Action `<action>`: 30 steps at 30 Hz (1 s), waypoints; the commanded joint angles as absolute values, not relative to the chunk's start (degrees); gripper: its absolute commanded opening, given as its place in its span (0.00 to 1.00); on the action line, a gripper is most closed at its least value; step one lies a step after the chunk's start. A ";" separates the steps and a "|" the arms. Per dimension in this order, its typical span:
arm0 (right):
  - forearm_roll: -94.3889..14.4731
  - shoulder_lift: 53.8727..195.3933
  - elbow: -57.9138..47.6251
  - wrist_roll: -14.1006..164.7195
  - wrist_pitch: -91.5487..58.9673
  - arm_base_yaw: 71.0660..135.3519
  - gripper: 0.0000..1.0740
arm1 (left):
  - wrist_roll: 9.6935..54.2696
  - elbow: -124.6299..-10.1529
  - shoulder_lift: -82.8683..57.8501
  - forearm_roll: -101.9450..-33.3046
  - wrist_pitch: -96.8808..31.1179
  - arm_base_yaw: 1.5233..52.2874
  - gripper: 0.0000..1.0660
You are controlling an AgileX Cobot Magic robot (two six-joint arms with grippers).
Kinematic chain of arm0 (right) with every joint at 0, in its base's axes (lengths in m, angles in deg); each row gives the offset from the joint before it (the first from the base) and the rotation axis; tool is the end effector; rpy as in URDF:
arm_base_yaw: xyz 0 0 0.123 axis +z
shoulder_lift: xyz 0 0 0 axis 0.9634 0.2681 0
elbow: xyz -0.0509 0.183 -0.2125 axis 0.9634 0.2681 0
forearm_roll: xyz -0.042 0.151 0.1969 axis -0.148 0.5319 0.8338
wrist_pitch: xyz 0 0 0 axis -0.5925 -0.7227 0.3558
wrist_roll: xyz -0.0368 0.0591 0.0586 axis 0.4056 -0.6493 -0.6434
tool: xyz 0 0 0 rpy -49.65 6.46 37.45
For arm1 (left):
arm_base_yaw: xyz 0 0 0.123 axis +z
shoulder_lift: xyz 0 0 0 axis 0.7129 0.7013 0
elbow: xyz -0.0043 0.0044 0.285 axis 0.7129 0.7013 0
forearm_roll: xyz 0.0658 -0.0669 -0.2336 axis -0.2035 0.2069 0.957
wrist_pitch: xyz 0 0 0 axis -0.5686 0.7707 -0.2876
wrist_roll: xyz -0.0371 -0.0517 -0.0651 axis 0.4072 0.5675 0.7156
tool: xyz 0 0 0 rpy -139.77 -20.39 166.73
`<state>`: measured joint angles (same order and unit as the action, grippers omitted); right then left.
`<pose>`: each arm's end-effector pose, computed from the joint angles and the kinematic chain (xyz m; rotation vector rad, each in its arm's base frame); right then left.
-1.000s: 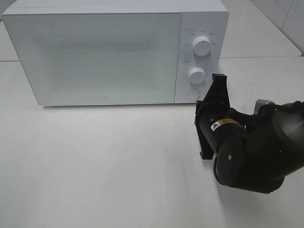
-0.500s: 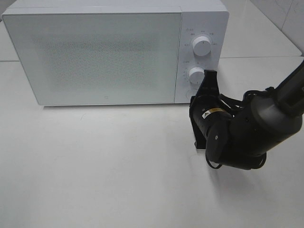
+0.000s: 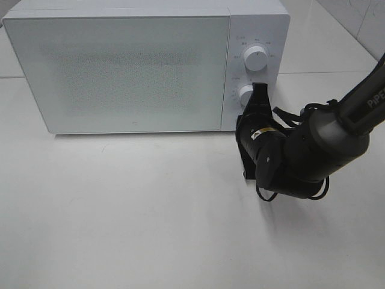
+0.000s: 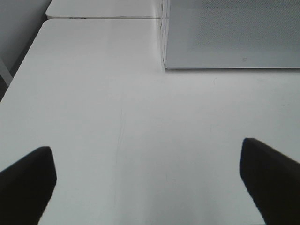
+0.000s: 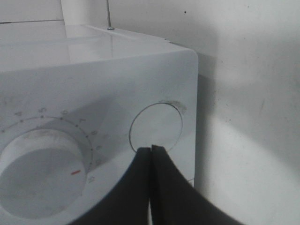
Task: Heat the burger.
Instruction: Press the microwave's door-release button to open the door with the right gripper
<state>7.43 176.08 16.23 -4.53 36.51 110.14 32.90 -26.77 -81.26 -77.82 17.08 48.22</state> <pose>0.3184 0.1602 0.0933 1.5108 1.3560 1.0074 -0.0077 -0.0065 0.2817 0.0068 2.0254 -0.0301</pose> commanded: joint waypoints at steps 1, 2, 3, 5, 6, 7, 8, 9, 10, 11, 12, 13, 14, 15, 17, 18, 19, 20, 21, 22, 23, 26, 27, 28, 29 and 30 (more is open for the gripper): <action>6.74 176.89 14.85 -3.04 35.82 109.11 0.00 | 33.18 -26.71 -82.35 -77.71 17.31 48.33 0.94; 6.62 177.06 14.57 -3.16 35.82 109.11 0.00 | 33.18 -26.71 -82.35 -77.71 17.31 48.33 0.94; 6.62 177.06 14.57 -3.16 35.82 109.11 0.00 | 33.18 -26.71 -82.35 -77.71 17.31 48.33 0.94; 6.57 177.35 14.22 -3.16 35.82 109.11 0.00 | 33.18 -26.71 -82.35 -77.71 17.31 48.33 0.94; 6.80 177.46 14.05 -3.16 35.82 109.11 0.00 | 33.18 -26.71 -82.35 -77.71 17.31 48.33 0.94; 6.91 177.63 14.05 -3.10 35.82 108.94 0.00 | 33.18 -26.71 -82.35 -77.71 17.31 48.33 0.94; 6.91 177.63 14.05 -3.10 35.82 108.94 0.00 | 33.18 -26.71 -82.35 -77.71 17.31 48.33 0.94; 6.62 177.92 13.53 -2.81 35.36 108.42 0.00 | 33.18 -26.71 -82.35 -77.71 17.31 48.33 0.94; 6.62 178.15 13.13 -2.70 35.30 108.42 0.00 | 33.18 -26.71 -82.35 -77.71 17.31 48.33 0.94; 6.62 178.15 13.13 -2.70 35.30 108.42 0.00 | 33.18 -26.71 -82.35 -77.71 17.31 48.33 0.94; 6.68 178.43 12.56 -2.64 35.25 108.14 0.00 | 33.18 -26.71 -82.35 -77.71 17.31 48.33 0.94; 6.68 178.49 11.99 -2.47 34.85 107.79 0.00 | 33.18 -26.71 -82.35 -77.71 17.31 48.33 0.94; 6.68 178.49 11.99 -2.47 34.85 107.79 0.00 | 33.18 -26.71 -82.35 -77.71 17.31 48.33 0.94; 6.68 178.66 11.82 -2.30 34.90 107.79 0.00 | 33.18 -26.71 -82.35 -77.71 17.31 48.33 0.94; 7.08 178.78 11.41 -2.24 34.90 107.39 0.00 | 33.18 -26.71 -82.35 -77.71 17.31 48.33 0.94; 7.08 178.78 11.07 -2.07 34.73 107.11 0.00 | 33.18 -26.71 -82.35 -77.71 17.31 48.33 0.94; 7.08 178.78 11.07 -2.07 34.73 107.11 0.00 | 33.18 -26.71 -82.35 -77.71 17.31 48.33 0.94; 7.08 178.78 10.90 -1.95 34.73 107.11 0.00 | 33.18 -26.71 -82.35 -77.71 17.31 48.33 0.94; 7.08 178.78 10.90 -1.95 34.73 107.11 0.00 | 33.18 -26.71 -82.35 -77.71 17.31 48.33 0.94; 7.14 178.78 10.50 -1.90 35.07 107.11 0.00 | 33.18 -26.71 -82.35 -77.71 17.31 48.33 0.94; 7.31 178.78 10.15 -1.95 35.88 107.11 0.00 | 33.18 -26.71 -82.35 -77.71 17.31 48.33 0.94; 7.31 178.78 9.47 -2.07 36.97 107.11 0.00 | 33.18 -26.71 -82.35 -77.71 17.31 48.33 0.94; 7.31 178.78 9.47 -2.07 36.97 107.11 0.00 | 33.18 -26.71 -82.35 -77.71 17.31 48.33 0.94; 7.31 178.78 9.07 -2.13 37.65 107.11 0.00 | 33.18 -26.71 -82.35 -77.71 17.31 48.33 0.94; 7.31 178.78 9.07 -2.13 37.65 107.11 0.00 | 33.18 -26.71 -82.35 -77.71 17.31 48.33 0.94; 7.31 179.01 8.21 -2.35 39.09 107.11 0.00 | 33.18 -26.71 -82.35 -77.71 17.31 48.33 0.94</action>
